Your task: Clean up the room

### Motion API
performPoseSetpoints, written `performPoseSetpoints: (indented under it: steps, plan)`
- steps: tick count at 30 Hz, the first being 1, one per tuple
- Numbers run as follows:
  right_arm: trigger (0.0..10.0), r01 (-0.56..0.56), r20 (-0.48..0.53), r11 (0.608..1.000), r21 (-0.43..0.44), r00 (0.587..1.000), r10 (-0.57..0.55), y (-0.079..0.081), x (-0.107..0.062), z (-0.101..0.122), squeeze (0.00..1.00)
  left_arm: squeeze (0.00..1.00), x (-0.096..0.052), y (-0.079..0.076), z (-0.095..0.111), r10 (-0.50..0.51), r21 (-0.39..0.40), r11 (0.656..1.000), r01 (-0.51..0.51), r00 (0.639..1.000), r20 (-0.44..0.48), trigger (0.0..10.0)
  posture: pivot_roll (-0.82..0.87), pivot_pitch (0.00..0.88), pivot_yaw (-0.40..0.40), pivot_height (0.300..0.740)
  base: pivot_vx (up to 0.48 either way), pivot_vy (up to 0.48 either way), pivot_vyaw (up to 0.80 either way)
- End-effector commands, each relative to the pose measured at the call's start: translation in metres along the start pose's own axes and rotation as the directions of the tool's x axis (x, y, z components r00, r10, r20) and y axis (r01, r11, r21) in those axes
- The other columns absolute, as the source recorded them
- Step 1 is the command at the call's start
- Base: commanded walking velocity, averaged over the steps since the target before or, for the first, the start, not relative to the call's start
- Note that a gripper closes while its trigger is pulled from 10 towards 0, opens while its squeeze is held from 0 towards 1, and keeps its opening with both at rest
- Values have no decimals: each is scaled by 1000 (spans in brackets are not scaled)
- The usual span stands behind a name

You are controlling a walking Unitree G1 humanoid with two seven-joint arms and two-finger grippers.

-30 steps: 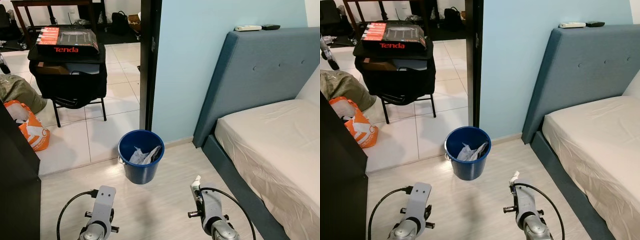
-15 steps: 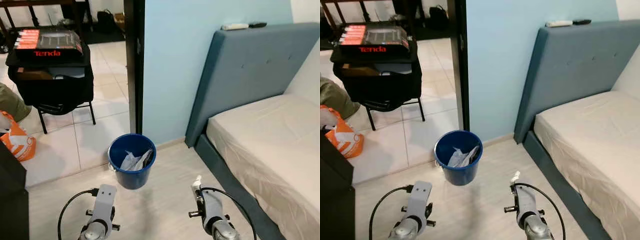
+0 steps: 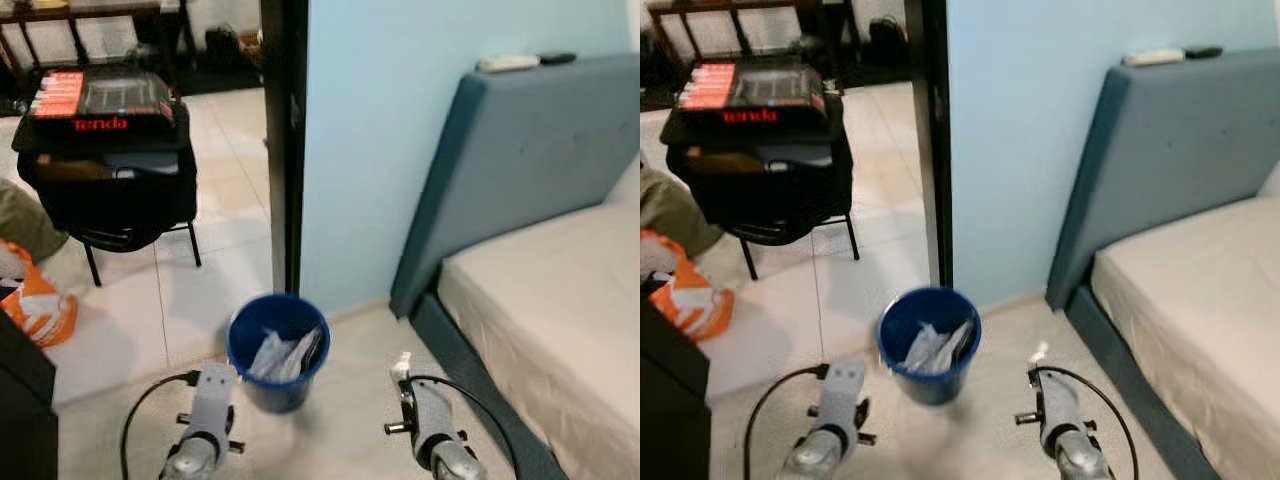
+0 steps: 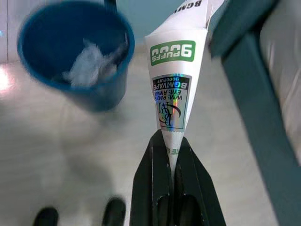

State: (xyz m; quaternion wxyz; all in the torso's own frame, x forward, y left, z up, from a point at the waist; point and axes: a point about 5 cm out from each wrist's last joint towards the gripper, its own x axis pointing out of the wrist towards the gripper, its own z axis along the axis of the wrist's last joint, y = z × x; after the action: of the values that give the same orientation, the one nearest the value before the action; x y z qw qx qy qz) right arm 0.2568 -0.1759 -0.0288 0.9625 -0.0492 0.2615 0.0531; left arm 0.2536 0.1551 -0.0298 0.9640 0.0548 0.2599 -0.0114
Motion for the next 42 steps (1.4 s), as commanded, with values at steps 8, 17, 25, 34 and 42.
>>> performPoseSetpoints:
  steps: [8, 17, 25, 34, 42]
  plan:
    - [10000, -14, -15, 1000, 14, 1000, 15, 6, -1, -5, 0, 0, -4, 7, -11, 16, 2, 1000, -16, 999, -37, 10000, 33, 83, -57, 740, 340, 0, 0]
    - [10000, -10, -16, 1000, 16, 1000, 10, 5, -1, -5, 0, 0, -3, 7, -10, 12, 5, 1000, -12, 999, -35, 10000, 33, 86, -56, 740, 330, 0, 0]
    - [10000, -12, -13, 1000, 16, 1000, 12, 5, -1, -4, 0, 0, -3, 6, -9, 11, 3, 1000, -11, 999, -34, 10000, 32, 91, -57, 740, 324, 0, 0]
    - [10000, -10, -7, 1000, 15, 1000, 10, 4, 0, -2, 0, 0, -2, 4, -7, 6, 3, 1000, -6, 1000, -30, 10000, 32, 91, -55, 740, 321, 0, 0]
    - [10000, -11, -6, 1000, 14, 1000, 11, 4, 1, 0, 0, 0, -1, 4, -5, 3, -10, 1000, -4, 1000, -15, 10000, 35, 92, -56, 740, 198, 0, 0]
